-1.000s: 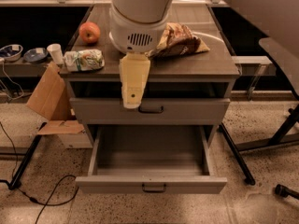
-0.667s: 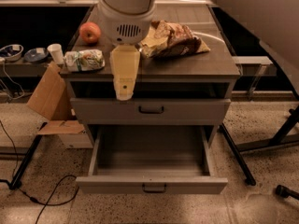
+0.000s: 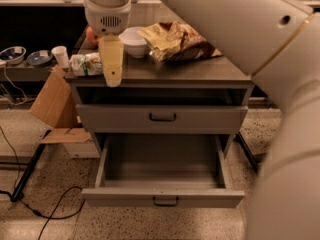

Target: Place 7up can into middle drawer

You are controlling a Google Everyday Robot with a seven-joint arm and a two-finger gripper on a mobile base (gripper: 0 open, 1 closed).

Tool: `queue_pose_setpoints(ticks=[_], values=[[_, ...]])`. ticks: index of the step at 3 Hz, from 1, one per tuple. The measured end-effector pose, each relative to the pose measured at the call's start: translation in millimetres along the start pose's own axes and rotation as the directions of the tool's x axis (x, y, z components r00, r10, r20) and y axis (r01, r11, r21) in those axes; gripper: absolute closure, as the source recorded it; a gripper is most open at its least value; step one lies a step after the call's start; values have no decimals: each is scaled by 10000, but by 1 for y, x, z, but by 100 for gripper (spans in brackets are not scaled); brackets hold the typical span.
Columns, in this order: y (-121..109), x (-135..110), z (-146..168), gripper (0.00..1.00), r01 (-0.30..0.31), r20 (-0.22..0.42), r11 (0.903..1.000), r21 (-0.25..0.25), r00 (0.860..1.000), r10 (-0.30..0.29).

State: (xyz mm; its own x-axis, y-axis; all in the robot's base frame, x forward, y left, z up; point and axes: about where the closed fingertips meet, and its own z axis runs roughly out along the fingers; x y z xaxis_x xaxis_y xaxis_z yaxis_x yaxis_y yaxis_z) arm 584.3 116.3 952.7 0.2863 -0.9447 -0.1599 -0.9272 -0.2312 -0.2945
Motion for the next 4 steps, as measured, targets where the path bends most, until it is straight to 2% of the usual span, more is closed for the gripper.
queue_pose_setpoints(ticks=[1, 2, 3, 4], values=[[-27, -19, 43, 0, -127, 246, 9987, -485, 9996, 139], [-27, -19, 43, 0, -127, 246, 9988, -483, 9996, 139], [-31, -21, 49, 0, -442, 405, 9981, -437, 9981, 460], [-42, -28, 69, 0, -1155, 515, 9926, -368, 9918, 1173]])
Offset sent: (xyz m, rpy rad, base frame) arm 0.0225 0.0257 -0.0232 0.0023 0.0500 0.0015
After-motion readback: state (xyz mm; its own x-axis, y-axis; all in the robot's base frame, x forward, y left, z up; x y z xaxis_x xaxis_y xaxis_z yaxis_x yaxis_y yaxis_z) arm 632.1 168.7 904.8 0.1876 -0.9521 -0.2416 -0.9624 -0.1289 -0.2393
